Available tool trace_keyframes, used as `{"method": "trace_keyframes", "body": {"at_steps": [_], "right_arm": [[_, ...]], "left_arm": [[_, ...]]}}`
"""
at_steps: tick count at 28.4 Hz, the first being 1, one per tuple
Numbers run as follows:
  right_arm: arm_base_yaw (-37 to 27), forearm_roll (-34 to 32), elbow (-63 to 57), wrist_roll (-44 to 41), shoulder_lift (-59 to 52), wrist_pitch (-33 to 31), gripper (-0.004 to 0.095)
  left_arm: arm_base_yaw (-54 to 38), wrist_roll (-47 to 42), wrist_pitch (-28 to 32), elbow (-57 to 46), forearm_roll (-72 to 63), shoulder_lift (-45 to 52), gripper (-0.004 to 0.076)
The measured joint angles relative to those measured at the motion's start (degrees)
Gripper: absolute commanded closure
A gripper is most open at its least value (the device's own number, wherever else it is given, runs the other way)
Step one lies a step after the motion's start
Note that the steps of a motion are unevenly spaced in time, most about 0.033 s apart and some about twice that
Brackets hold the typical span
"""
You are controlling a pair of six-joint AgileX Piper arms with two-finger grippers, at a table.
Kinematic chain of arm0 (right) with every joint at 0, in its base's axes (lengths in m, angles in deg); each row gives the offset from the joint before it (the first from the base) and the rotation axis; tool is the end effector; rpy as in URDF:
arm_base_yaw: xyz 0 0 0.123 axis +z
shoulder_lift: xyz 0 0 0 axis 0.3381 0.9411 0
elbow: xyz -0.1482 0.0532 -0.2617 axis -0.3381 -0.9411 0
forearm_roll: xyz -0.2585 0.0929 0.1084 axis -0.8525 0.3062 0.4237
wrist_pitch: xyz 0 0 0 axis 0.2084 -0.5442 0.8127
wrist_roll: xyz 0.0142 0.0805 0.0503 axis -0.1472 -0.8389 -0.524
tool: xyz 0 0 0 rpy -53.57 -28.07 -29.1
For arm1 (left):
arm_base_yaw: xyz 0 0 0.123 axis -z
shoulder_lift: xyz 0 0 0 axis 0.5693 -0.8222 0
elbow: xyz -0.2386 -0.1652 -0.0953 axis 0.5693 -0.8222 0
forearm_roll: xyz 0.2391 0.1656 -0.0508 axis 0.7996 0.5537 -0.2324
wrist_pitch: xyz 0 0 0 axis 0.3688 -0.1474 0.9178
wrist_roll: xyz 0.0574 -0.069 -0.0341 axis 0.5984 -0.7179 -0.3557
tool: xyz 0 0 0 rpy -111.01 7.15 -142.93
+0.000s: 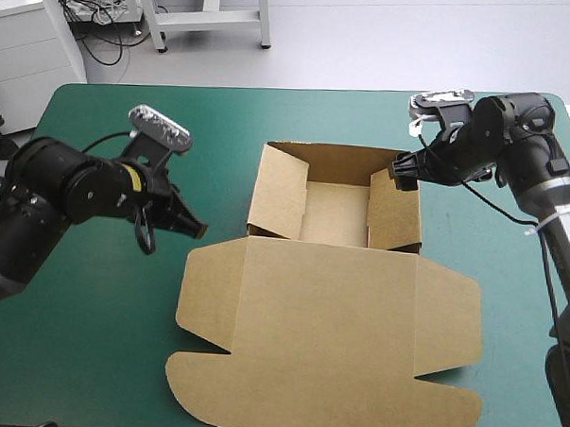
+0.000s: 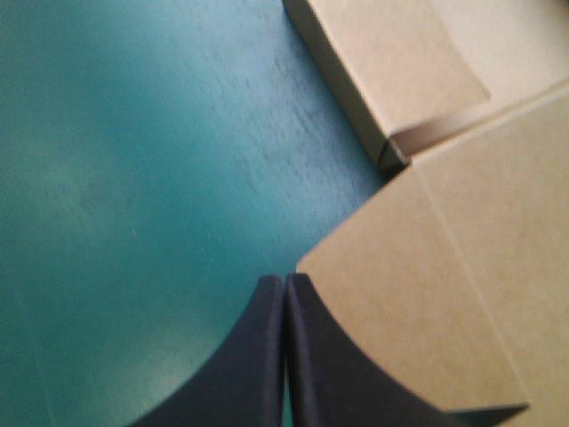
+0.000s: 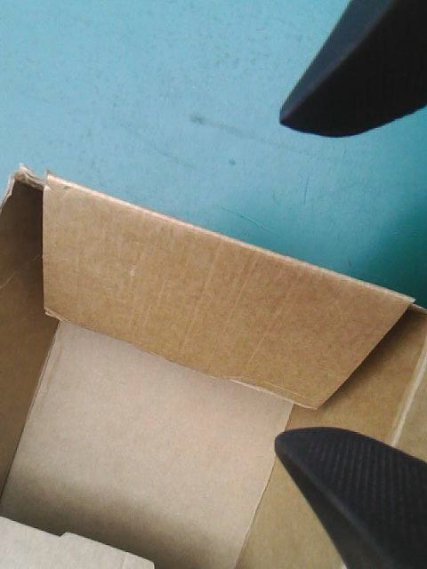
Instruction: Fold the box
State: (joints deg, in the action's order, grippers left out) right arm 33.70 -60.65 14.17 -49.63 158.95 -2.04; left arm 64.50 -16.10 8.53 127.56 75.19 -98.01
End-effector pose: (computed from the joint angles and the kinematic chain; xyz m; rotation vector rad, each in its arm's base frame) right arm 0.3735 0.0978 0.4097 -0.3455 2.6214 0.1487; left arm 0.2446 -0.1318 0.4436 0.7081 2.4437 -0.0821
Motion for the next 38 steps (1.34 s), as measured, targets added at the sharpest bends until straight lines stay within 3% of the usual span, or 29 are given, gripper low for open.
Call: {"method": "trace_keyframes", "body": {"at_steps": [8,15,19,30,34,38], "right_arm": [[0.0,0.0,0.0,-2.5,6.29,0.05,0.0089],[0.0,0.0,0.0,-3.02,13.0,1.0,0.0142],[0.05,0.0,0.0,-3.02,15.57,3.1,0.0275],[0.0,-0.73,0.06,-2.91,19.01,3.99,0.0927],[-0.06,-0.53,0.49,-2.16,19.37,3.8,0.0931],[0.1,-0.86,3.84,4.18,20.01,2.6,0.0931]], "left_arm": [[0.0,-3.16,0.92,-21.24,0.35,10.68,0.0756],[0.0,-6.64,2.55,-31.48,0.79,18.1,0.0756],[0.0,-7.68,2.74,-33.11,1.02,21.62,0.0756],[0.0,-10.37,2.14,-33.64,2.61,28.7,0.0756],[0.0,-10.56,1.38,-33.64,2.8,29.98,0.0756],[0.0,-12.55,1.2,-33.64,5.46,30.71,0.0756]]}}
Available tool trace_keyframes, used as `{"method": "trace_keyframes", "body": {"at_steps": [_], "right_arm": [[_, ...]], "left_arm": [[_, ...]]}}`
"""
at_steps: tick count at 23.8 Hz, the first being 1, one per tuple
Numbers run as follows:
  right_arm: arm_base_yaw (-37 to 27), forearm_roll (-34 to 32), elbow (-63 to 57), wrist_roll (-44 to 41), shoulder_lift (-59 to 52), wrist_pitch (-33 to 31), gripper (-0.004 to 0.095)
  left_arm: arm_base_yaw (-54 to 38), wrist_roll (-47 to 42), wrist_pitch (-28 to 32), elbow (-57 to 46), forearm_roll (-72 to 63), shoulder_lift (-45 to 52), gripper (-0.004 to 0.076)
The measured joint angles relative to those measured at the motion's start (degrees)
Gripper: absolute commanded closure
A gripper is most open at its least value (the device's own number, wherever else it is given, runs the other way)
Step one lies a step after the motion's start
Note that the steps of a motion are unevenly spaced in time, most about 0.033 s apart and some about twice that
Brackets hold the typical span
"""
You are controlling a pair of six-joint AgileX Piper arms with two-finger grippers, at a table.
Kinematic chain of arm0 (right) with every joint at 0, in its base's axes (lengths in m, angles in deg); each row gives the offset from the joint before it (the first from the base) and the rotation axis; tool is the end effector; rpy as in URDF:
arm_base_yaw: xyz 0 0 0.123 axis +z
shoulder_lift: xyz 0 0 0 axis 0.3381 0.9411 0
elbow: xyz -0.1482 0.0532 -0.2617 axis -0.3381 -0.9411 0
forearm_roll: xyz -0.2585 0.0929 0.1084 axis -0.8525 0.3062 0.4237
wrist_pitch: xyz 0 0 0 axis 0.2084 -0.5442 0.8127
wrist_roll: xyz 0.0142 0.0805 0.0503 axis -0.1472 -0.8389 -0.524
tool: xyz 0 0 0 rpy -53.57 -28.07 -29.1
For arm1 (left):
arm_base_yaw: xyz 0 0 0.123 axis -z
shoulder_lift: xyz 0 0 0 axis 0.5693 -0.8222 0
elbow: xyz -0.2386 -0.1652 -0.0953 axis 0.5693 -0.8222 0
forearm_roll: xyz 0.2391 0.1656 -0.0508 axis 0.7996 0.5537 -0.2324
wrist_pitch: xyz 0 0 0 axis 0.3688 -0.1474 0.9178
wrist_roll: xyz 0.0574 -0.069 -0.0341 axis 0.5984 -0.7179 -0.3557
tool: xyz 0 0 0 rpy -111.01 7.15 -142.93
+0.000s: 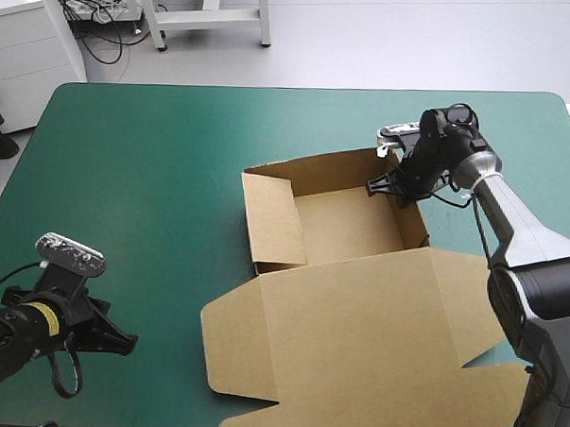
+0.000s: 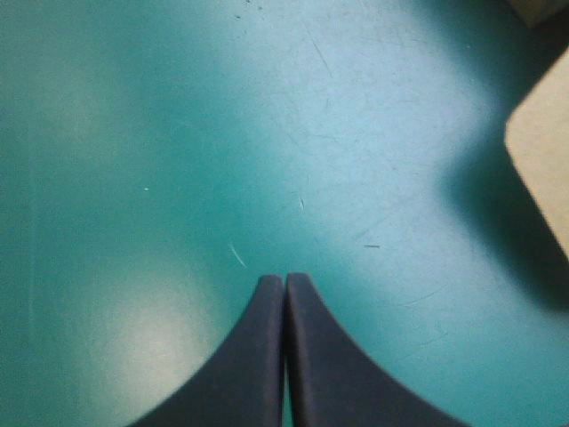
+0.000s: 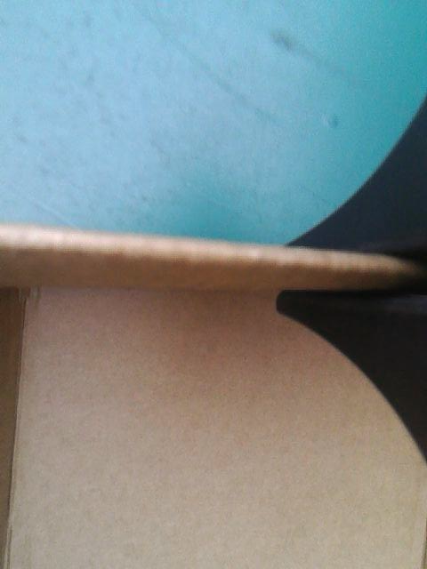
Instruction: Fold the box
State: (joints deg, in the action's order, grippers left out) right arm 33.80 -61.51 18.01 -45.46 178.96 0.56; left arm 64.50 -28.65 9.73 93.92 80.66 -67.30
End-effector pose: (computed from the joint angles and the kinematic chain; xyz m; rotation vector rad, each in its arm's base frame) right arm 0.4579 0.1181 0.2822 -0.4746 2.8386 0.0846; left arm 0.1240 -0.0528 0.3590 0.4484 2.5125 -0.0343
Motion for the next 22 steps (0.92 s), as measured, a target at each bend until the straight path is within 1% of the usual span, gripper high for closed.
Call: {"method": "trace_keyframes", "body": {"at_steps": [1,4,6,8,10,11,13,17,22], "right_arm": [[0.0,-1.69,2.59,2.38,0.11,-0.51,0.0931],[-0.22,-5.58,7.95,5.59,0.11,-0.86,0.0931],[-1.11,-6.36,10.14,6.28,0.11,-0.81,0.0931],[-4.16,-6.25,12.85,7.13,0.11,-0.32,0.0931],[-9.23,-5.5,13.84,7.65,0.11,0.26,0.0931],[-13.27,-5.1,13.94,7.63,0.11,0.33,0.0931],[-18.48,-4.93,13.94,6.56,0.23,0.33,0.0931],[-26.57,-4.79,13.94,5.38,0.24,0.77,0.0931],[-34.88,-1.33,13.94,5.75,0.3,0.99,0.0931]], "left_arm": [[0.0,-0.88,0.0,0.0,0.96,0.2,0.0756],[0.0,-1.29,0.0,0.0,1.82,0.25,0.0756],[0.0,-1.39,0.0,0.0,1.94,0.25,0.0756],[0.0,-1.46,0.0,0.0,1.98,0.25,0.0756],[0.0,-1.46,0.0,0.0,2.11,0.25,0.0756],[0.0,-1.46,0.0,0.0,2.58,0.25,0.0756],[0.0,-1.52,0.0,0.0,3.4,0.25,0.0756],[0.0,-1.51,0.0,0.0,4.74,0.25,0.0756],[0.0,-1.51,0.0,0.0,5.79,0.25,0.0756]]}}
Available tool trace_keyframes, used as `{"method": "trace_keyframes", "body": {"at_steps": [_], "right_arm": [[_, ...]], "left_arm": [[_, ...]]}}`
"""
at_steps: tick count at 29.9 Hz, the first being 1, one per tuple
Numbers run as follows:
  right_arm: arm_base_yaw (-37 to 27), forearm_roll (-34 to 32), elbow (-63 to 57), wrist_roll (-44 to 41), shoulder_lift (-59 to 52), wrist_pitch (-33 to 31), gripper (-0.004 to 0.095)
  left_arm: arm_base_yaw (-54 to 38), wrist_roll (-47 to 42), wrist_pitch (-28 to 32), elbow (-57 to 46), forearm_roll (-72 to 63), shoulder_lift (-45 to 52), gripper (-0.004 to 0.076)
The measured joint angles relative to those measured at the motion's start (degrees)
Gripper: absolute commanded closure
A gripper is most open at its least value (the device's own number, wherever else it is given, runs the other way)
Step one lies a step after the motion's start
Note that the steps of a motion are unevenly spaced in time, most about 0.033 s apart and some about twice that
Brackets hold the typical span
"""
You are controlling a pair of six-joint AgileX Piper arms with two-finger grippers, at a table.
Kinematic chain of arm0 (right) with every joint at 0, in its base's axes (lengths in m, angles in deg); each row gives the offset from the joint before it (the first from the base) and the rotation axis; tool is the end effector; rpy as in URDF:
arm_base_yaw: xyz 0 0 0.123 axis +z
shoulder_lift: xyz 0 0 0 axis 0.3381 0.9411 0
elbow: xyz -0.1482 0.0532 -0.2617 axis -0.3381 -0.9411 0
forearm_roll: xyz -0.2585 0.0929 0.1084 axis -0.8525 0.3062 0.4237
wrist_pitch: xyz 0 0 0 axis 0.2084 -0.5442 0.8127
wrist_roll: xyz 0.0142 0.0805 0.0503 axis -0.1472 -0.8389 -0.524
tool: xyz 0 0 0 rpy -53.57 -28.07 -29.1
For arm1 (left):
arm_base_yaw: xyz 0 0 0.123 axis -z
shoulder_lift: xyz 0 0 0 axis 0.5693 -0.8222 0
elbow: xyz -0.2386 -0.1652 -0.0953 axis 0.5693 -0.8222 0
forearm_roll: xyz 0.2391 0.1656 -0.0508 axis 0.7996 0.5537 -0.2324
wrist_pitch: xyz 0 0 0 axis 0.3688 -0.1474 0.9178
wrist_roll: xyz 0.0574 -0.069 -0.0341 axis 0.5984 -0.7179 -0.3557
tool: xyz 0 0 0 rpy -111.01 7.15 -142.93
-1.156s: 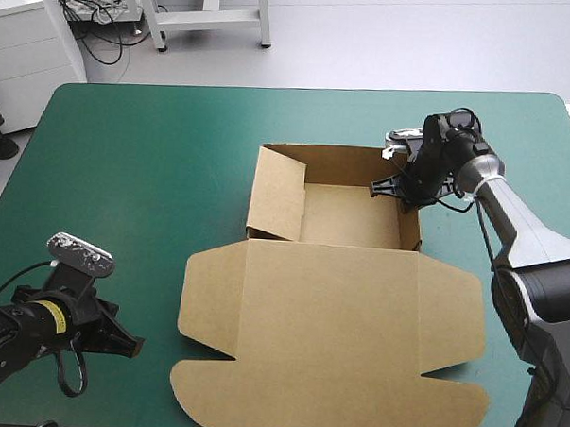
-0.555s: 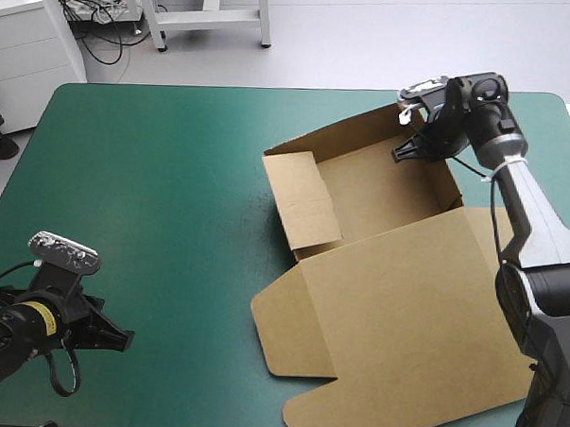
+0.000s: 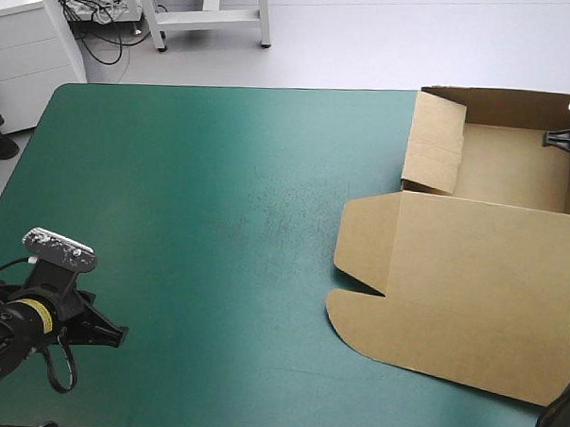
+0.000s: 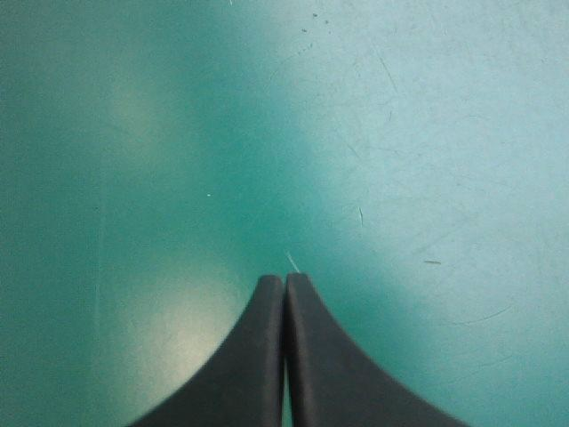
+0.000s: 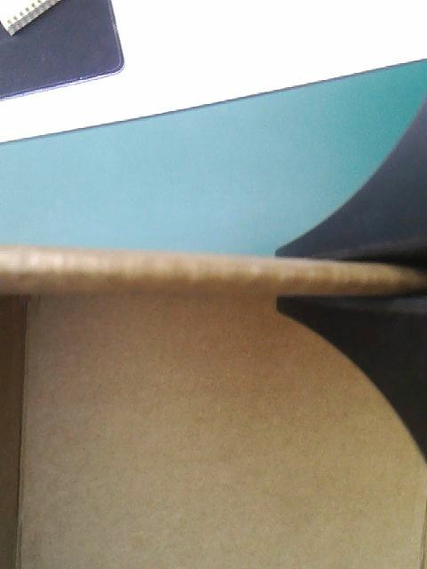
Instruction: Fold the box
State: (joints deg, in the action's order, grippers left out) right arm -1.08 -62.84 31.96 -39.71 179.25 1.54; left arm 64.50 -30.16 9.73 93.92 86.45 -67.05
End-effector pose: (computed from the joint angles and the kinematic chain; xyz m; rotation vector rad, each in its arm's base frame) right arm 0.4598 -0.1735 0.3607 0.2230 2.6210 -0.1725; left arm 0.1271 -0.0443 0.3616 0.4150 2.4789 0.0794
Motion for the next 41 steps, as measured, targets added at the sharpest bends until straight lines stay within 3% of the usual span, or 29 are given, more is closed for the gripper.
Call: {"method": "trace_keyframes", "body": {"at_steps": [11,13,17,22,24,30,35,39,41], "right_arm": [[-6.8,1.31,0.0,1.6,4.27,-0.54,0.0925],[-6.8,1.49,0.0,2.77,5.64,-0.67,0.0877],[-6.8,2.04,0.0,4.01,7.03,0.08,0.0639],[-6.85,2.32,0.25,5.14,7.18,1.7,0.0191],[-7.12,2.32,0.73,5.14,7.23,1.88,0.0124],[-7.84,2.22,4.52,5.2,7.17,-1.09,0.0131],[-7.89,4.51,8.07,5.2,5.28,-3.27,0.0193],[-7.93,8.93,9.04,5.2,2.14,-3.6,0.0295],[-7.93,12.05,9.15,5.2,0.29,-3.6,0.0391]], "left_arm": [[0.0,0.0,0.0,0.0,0.33,0.0,0.0756],[0.0,0.0,0.0,0.0,0.39,0.0,0.0756],[0.0,0.0,0.0,0.0,0.44,0.0,0.0756],[0.0,-0.07,0.0,0.0,0.44,0.0,0.0756],[0.0,-0.2,0.0,0.0,0.44,0.0,0.0756],[0.0,-0.25,0.0,0.0,0.44,0.0,0.0756],[0.0,-0.39,0.0,0.0,0.44,0.0,0.0756],[0.0,-0.39,0.0,0.0,0.44,0.0,0.0756],[0.0,-0.39,0.0,0.0,0.44,0.0,0.0756]]}}
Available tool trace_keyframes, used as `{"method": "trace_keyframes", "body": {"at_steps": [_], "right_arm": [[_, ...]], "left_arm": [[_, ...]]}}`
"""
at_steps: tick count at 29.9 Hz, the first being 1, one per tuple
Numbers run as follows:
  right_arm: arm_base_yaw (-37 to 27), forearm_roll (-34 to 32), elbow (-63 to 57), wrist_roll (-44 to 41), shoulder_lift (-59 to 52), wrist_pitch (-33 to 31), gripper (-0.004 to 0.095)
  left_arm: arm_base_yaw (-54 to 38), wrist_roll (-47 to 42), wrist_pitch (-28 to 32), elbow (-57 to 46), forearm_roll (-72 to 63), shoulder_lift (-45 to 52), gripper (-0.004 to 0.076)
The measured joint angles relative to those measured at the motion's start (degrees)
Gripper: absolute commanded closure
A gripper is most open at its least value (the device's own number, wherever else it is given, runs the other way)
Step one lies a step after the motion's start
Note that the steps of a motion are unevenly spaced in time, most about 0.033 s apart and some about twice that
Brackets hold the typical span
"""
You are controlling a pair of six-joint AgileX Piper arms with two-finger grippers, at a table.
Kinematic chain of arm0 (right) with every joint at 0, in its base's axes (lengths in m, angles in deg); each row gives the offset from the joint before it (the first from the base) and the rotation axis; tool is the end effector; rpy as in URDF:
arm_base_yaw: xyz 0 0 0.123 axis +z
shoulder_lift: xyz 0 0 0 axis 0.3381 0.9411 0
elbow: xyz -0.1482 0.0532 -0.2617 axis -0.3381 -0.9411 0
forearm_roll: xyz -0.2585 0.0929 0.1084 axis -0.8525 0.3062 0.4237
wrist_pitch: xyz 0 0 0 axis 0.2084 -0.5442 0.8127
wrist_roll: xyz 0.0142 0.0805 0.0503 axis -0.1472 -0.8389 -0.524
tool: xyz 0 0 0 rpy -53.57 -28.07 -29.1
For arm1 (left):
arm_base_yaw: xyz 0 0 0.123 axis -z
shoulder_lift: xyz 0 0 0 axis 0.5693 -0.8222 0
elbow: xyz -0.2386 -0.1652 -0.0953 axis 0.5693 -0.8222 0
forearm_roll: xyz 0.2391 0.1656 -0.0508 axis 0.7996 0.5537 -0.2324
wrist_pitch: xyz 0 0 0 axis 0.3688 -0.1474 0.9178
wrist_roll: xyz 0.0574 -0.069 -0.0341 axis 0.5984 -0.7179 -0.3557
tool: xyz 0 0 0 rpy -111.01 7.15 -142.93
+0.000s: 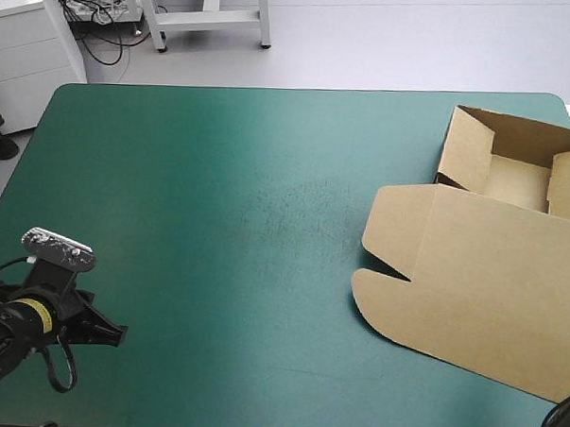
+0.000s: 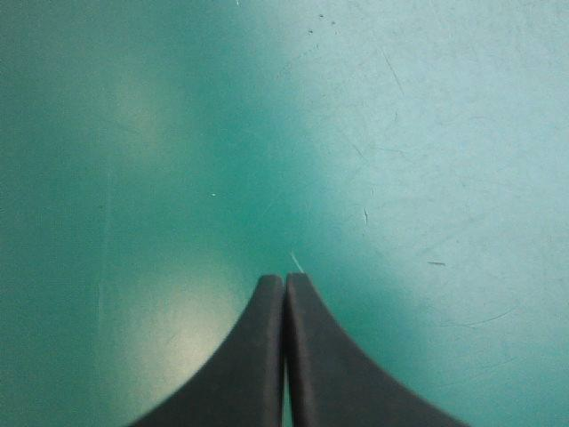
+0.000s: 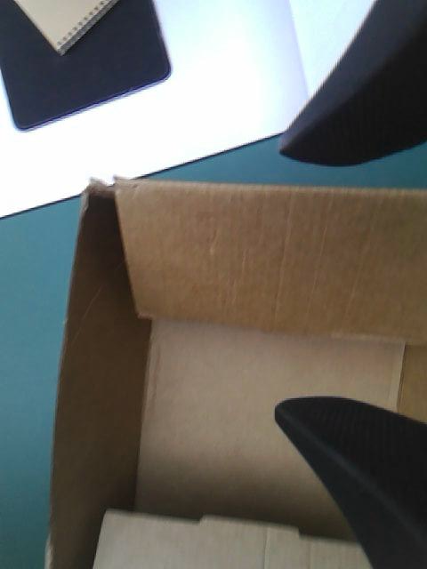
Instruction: Fold the box
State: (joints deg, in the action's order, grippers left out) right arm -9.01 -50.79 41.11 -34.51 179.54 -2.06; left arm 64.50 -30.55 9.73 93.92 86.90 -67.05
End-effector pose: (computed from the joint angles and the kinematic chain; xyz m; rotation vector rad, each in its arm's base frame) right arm 0.4370 -0.2166 0.4108 0.2729 2.4741 -0.0284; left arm 0.1274 -0.0437 0.3618 0.4066 2.4772 0.0863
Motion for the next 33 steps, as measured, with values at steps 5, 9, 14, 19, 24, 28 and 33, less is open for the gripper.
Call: {"method": "trace_keyframes", "body": {"at_steps": [5,9,14,19,24,28,33], "right_arm": [[1.3,7.14,0.0,0.0,-3.83,0.0,0.0773],[5.77,7.96,0.0,0.04,-6.49,0.04,0.0921],[14.54,8.23,0.0,0.11,-8.57,0.04,0.0922],[24.65,7.76,0.0,0.11,-9.85,0.04,0.0922],[33.5,5.33,-3.13,0.11,-13.05,-0.01,0.0922],[38.53,0.38,-10.42,0.11,-17.51,-0.01,0.0922],[39.94,-2.8,-24.46,0.02,-25.4,-0.01,0.0921]], "left_arm": [[0.0,0.0,0.0,0.0,0.0,0.0,0.0756],[0.0,-0.92,0.0,0.0,0.0,0.0,0.0756],[0.0,-1.11,0.0,0.0,0.0,0.0,0.0756],[0.0,-1.11,1.52,0.0,0.0,0.0,0.0756],[0.0,-1.11,2.9,0.0,0.0,0.0,0.0756],[0.0,-1.17,3.09,0.0,0.0,0.0,0.0756],[0.0,-1.17,3.62,0.0,0.05,0.0,0.0756]]}}
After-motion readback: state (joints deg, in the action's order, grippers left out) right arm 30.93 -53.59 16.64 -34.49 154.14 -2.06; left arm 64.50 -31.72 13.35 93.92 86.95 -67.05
